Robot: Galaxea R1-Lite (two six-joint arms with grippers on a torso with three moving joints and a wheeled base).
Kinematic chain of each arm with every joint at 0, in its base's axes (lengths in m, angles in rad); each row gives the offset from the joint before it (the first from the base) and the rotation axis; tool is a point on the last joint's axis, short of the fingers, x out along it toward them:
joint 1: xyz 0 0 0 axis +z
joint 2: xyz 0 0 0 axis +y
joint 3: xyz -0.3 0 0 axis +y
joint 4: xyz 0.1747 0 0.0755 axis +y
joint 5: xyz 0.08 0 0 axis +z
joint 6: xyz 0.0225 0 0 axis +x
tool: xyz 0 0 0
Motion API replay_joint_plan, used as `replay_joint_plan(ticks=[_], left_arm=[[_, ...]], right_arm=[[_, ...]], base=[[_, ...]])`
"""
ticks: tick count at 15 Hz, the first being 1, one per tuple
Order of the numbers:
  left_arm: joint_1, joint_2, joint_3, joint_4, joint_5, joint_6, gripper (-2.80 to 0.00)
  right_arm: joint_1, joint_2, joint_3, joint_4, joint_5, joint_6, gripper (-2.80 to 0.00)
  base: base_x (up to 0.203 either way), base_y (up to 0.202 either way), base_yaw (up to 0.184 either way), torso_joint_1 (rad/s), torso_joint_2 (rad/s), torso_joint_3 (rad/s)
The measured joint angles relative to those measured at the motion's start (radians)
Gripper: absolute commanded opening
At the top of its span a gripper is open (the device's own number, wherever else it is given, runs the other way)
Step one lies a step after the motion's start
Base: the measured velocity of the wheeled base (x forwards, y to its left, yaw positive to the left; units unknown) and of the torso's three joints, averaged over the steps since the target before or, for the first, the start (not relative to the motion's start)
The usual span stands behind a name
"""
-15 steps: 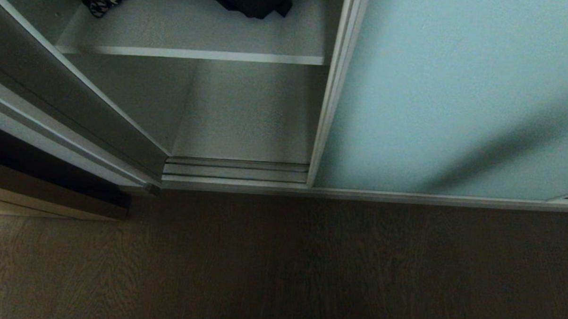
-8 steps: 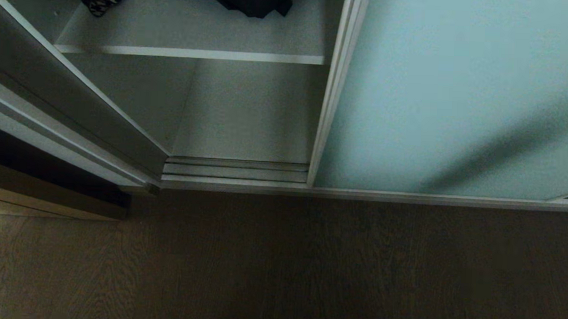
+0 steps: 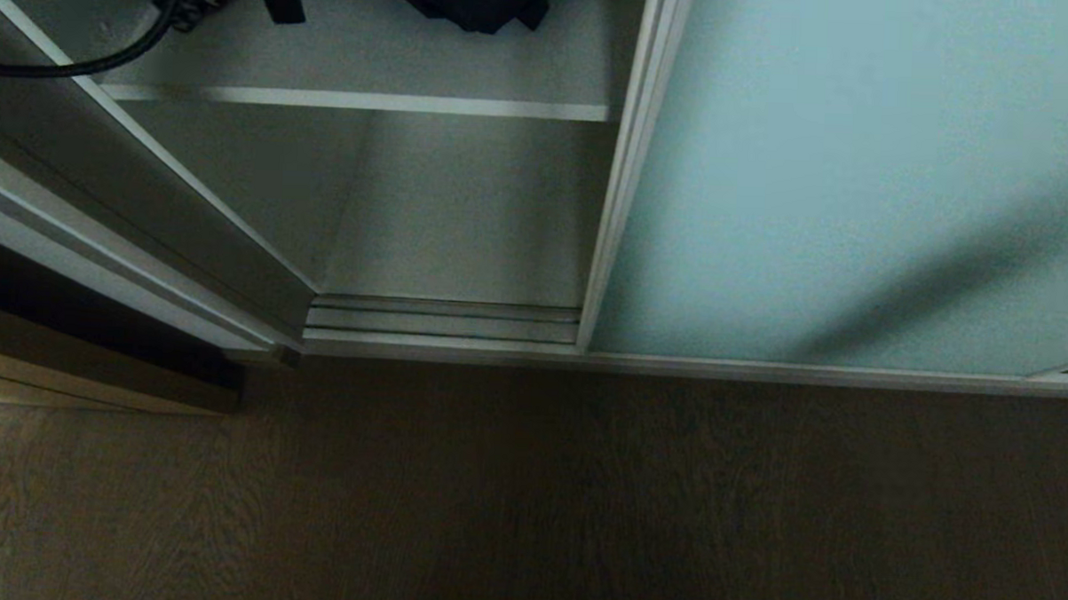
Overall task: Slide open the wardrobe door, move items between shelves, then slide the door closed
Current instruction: Close the door
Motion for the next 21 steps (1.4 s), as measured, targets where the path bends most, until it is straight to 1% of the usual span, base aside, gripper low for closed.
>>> replay_joint_plan(ticks=[4, 9, 12, 16, 18, 20, 21], left_arm=[[-0.121, -0.089, 0.137, -0.005, -0.002, -0.003, -2.8], [-0.257, -0.18, 0.265, -0.005, 0.009, -0.001, -2.8], [-0.31, -0.203, 0.305, -0.002, 0.025, 0.001, -2.8], [-0.352, -0.215, 0.35, -0.003, 0.056, 0.004, -2.8], [-0.38, -0.216, 0.364, -0.002, 0.085, 0.013, -2.8], [-0.409, -0.2, 0.36, -0.005, 0.143, 0.03, -2.8], [-0.427, -0.181, 0.351, -0.009, 0.184, 0.041, -2.8]], right_arm=[[0.0, 0.0, 0.0, 0.0, 0.0, 0.0, -2.8], [0.0, 0.0, 0.0, 0.0, 0.0, 0.0, -2.8], [0.0, 0.0, 0.0, 0.0, 0.0, 0.0, -2.8], [0.0, 0.0, 0.0, 0.0, 0.0, 0.0, -2.8], [0.0, 0.001, 0.0, 0.0, 0.0, -0.001, -2.8], [0.0, 0.001, 0.0, 0.0, 0.0, 0.0, -2.8], [0.0, 0.001, 0.0, 0.0, 0.0, 0.0, -2.8]], base=[[0.0, 0.0, 0.0, 0.0, 0.0, 0.0], [0.0, 0.0, 0.0, 0.0, 0.0, 0.0], [0.0, 0.0, 0.0, 0.0, 0.0, 0.0], [0.0, 0.0, 0.0, 0.0, 0.0, 0.0], [0.0, 0.0, 0.0, 0.0, 0.0, 0.0], [0.0, 0.0, 0.0, 0.0, 0.0, 0.0], [0.0, 0.0, 0.0, 0.0, 0.0, 0.0]])
